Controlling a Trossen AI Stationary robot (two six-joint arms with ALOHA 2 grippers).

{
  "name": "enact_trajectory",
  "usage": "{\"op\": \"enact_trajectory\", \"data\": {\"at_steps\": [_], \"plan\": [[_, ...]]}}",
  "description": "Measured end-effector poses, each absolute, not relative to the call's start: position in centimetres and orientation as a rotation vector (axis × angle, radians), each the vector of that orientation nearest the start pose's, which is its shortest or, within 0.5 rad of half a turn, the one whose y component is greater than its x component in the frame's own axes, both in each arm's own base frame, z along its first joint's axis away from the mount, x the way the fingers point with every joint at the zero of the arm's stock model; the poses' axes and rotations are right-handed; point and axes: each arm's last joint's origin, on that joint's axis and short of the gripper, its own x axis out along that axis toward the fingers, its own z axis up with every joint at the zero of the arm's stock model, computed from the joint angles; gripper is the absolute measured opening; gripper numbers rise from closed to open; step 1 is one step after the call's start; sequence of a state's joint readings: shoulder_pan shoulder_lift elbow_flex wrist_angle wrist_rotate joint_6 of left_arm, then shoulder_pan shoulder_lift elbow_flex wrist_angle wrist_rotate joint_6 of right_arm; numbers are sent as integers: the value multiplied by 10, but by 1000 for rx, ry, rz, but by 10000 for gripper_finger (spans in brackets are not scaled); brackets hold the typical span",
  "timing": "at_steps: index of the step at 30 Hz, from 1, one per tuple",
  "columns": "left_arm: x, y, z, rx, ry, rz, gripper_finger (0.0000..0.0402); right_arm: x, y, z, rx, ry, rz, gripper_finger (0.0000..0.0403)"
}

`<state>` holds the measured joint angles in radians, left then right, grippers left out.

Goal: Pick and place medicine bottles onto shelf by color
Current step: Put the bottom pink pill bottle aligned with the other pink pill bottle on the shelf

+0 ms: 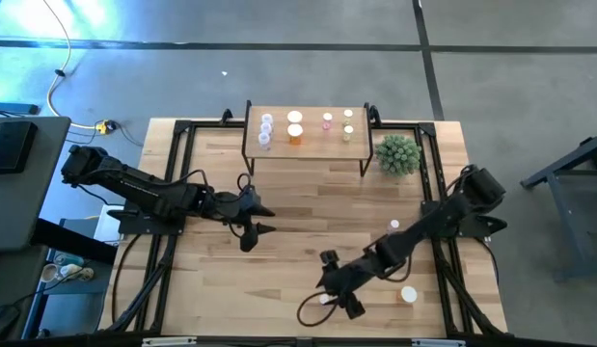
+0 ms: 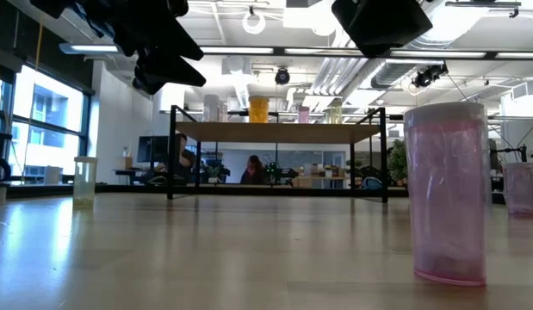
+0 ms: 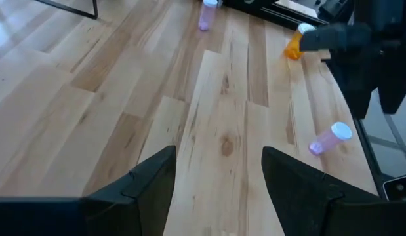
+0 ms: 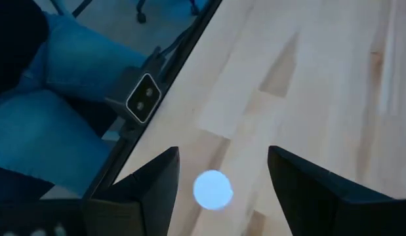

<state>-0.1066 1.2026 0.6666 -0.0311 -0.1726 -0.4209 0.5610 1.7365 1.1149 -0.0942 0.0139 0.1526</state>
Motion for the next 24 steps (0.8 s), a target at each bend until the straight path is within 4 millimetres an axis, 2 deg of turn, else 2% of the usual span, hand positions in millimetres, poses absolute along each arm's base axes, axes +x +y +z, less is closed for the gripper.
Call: {"op": "enact_trajectory", "data": {"at_steps": [7, 24], "plan": [[247, -21, 224, -353, 538, 184, 216, 317, 209, 189, -77, 735, 482, 224], [247, -22, 224, -353, 539, 183, 216, 321, 213, 157, -91, 825, 441, 224]]}}
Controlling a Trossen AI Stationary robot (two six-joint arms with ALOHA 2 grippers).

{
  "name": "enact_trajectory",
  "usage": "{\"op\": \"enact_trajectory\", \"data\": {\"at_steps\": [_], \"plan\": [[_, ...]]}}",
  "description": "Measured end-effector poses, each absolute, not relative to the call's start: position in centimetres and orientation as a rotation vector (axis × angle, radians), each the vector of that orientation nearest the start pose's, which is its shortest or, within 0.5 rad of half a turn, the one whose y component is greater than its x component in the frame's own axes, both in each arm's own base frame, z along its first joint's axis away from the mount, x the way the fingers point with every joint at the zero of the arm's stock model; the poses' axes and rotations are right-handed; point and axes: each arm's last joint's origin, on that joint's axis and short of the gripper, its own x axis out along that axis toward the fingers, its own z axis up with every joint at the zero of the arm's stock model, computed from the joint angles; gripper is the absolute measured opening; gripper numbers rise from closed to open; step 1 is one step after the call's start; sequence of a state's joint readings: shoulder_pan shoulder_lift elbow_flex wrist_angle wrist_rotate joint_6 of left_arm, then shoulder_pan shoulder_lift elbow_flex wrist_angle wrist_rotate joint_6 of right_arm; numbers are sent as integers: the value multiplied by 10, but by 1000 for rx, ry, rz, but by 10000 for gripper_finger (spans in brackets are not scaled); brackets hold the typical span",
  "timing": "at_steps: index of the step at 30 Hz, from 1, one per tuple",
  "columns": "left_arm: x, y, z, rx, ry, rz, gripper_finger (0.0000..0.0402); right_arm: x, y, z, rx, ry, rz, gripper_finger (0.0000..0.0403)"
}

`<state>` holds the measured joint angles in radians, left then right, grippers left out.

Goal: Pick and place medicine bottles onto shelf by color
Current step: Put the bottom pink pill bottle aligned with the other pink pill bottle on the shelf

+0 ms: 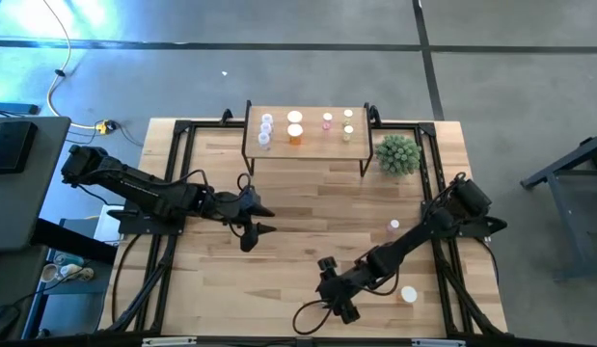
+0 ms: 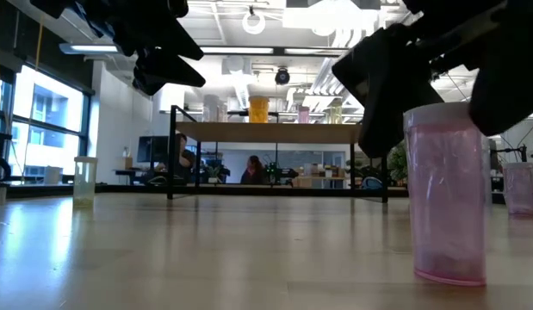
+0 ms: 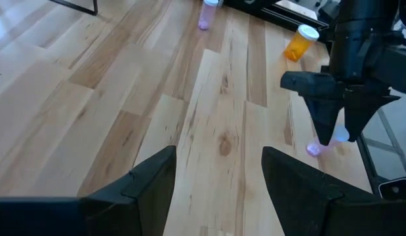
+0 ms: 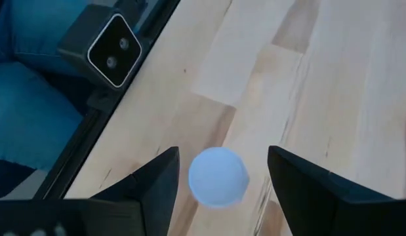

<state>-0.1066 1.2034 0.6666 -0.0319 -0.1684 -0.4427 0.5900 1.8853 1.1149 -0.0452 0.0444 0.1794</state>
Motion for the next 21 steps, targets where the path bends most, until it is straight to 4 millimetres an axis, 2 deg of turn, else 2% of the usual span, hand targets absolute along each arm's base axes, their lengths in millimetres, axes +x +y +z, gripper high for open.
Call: {"op": "enact_trajectory", "data": {"at_steps": [4, 14, 21], "plan": [[247, -22, 224, -353, 540, 183, 216, 320, 215, 156, -92, 836, 443, 212], [247, -22, 224, -353, 540, 183, 216, 318, 217, 155, -78, 840, 443, 140], [247, -22, 224, -353, 540, 183, 216, 318, 217, 156, -76, 840, 441, 116]]}}
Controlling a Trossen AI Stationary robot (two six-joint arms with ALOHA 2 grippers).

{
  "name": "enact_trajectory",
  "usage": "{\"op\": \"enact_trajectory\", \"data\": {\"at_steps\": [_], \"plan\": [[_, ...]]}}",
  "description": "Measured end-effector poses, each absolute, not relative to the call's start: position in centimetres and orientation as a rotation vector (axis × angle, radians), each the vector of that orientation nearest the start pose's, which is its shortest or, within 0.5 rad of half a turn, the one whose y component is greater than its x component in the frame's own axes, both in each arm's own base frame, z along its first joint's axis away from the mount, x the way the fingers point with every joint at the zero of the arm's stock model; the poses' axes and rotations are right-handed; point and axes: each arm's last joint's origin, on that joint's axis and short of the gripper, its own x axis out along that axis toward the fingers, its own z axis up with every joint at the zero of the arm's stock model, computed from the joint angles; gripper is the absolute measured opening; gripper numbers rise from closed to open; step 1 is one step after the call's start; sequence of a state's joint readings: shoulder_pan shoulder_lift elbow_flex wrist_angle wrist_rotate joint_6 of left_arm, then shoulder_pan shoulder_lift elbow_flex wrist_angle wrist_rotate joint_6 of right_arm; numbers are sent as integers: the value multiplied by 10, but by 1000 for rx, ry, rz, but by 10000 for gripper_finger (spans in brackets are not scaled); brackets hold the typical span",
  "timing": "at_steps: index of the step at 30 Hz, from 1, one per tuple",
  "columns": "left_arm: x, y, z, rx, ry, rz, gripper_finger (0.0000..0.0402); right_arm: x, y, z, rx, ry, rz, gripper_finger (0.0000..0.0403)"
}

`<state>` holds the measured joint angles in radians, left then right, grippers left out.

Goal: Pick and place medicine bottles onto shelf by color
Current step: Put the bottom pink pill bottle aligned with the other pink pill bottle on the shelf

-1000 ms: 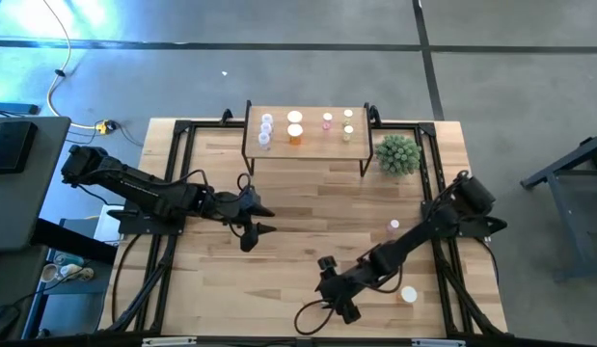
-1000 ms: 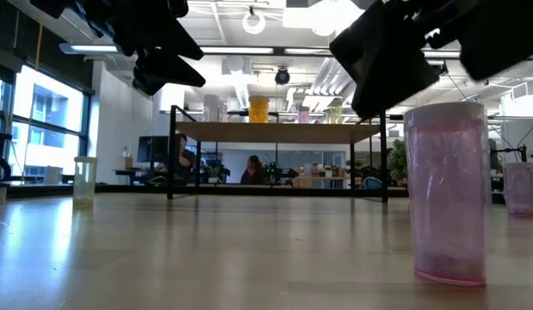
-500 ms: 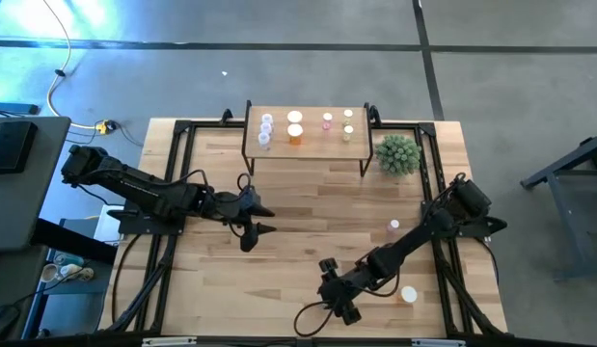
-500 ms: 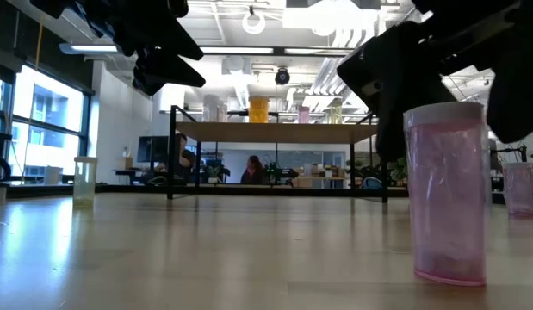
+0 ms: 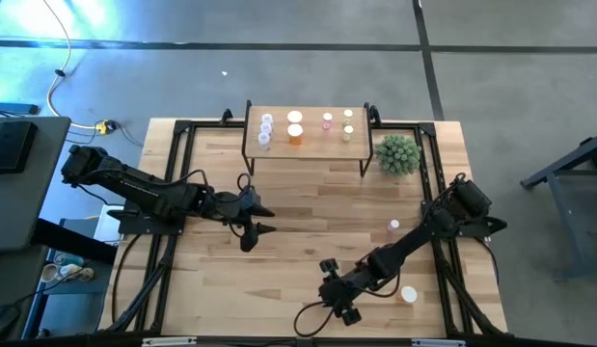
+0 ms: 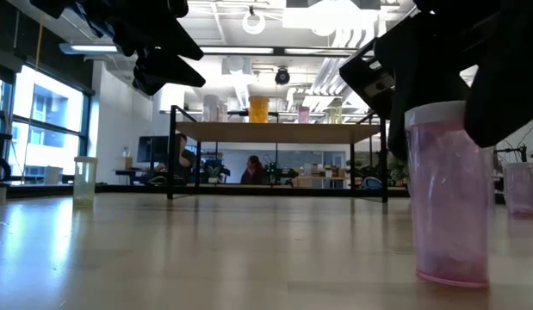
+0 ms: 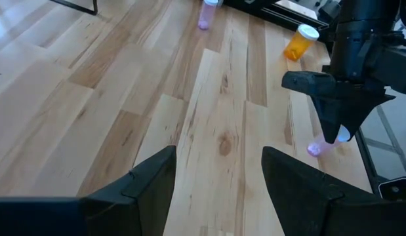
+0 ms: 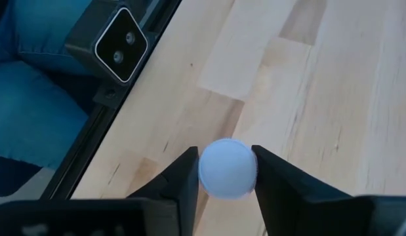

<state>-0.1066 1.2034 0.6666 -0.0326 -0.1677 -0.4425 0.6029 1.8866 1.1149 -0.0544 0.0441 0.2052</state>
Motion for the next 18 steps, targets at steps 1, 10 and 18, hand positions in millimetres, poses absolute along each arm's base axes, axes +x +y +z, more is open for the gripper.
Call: {"op": "enact_trajectory", "data": {"at_steps": [1, 10, 18], "plan": [[247, -22, 224, -353, 540, 183, 216, 318, 217, 156, -72, 841, 439, 115], [247, -22, 224, -328, 547, 177, 216, 325, 201, 180, -77, 726, 298, 114], [247, -21, 224, -324, 544, 175, 216, 333, 152, 233, -228, 530, -9, 113]]}}
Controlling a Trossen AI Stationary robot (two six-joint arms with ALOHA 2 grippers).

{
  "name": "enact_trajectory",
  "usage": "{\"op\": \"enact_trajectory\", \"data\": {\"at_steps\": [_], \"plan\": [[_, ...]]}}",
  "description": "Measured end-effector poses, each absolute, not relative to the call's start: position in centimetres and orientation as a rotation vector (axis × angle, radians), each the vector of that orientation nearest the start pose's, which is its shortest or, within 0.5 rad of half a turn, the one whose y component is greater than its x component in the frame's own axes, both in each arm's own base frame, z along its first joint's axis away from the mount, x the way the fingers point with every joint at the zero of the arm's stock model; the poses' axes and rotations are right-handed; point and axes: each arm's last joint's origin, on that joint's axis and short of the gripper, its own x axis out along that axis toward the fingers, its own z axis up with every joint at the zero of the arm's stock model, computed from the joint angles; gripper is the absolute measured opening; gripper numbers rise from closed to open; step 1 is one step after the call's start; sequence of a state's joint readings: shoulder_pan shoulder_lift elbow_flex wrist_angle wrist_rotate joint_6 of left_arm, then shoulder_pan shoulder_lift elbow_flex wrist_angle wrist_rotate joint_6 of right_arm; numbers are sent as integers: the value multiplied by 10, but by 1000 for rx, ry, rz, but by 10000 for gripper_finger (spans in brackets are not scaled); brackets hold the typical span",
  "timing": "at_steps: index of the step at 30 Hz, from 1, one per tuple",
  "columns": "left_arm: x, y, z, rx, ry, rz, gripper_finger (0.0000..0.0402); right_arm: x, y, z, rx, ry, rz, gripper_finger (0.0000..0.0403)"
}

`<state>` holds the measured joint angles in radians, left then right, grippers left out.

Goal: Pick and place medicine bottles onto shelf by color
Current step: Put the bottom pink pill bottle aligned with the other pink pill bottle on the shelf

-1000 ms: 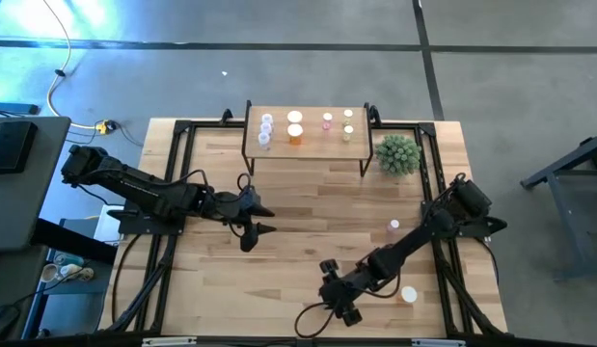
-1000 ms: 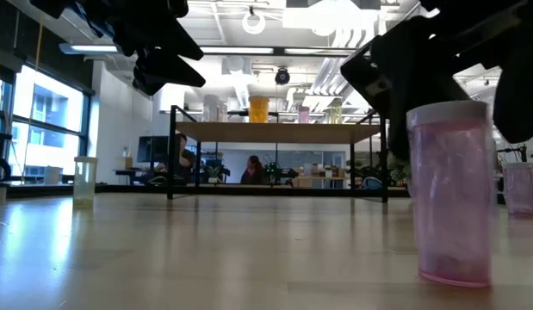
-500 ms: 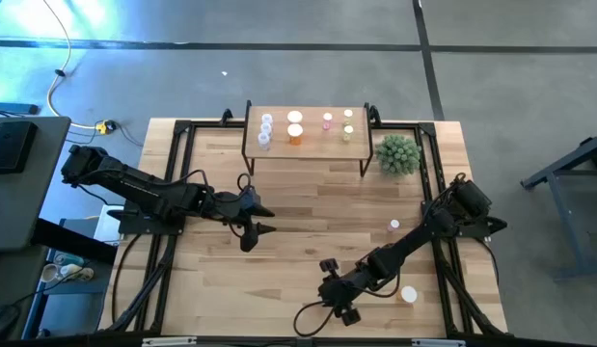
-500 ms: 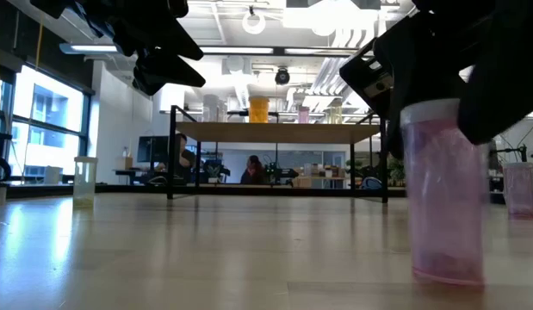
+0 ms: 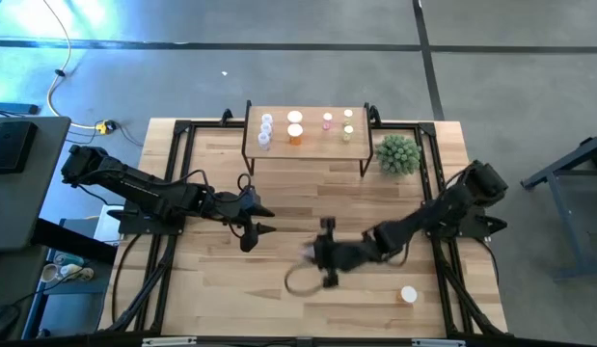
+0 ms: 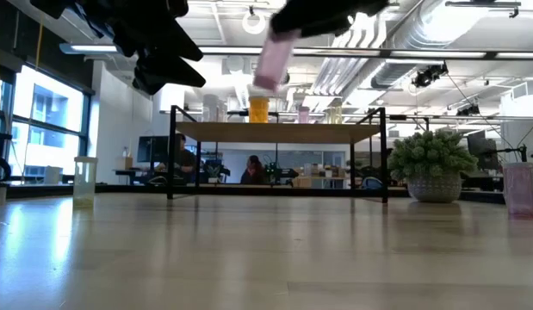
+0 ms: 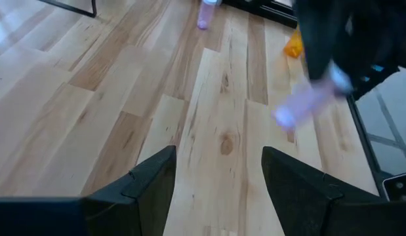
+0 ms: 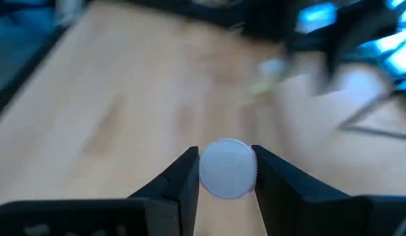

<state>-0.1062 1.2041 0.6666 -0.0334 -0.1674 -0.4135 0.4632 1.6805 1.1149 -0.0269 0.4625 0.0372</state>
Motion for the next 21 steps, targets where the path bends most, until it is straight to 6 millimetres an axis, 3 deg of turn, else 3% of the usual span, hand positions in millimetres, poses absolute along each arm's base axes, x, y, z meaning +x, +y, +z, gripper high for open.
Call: {"op": "enact_trajectory", "data": {"at_steps": [5, 11, 21], "plan": [[247, -21, 224, -285, 547, 165, 216, 333, 99, 273, -258, 434, -218, 113], [247, -21, 224, -224, 553, 148, 216, 315, 36, 322, -261, 322, -469, 113], [246, -21, 224, -197, 558, 141, 216, 280, -32, 372, -222, 144, -701, 113]]}}
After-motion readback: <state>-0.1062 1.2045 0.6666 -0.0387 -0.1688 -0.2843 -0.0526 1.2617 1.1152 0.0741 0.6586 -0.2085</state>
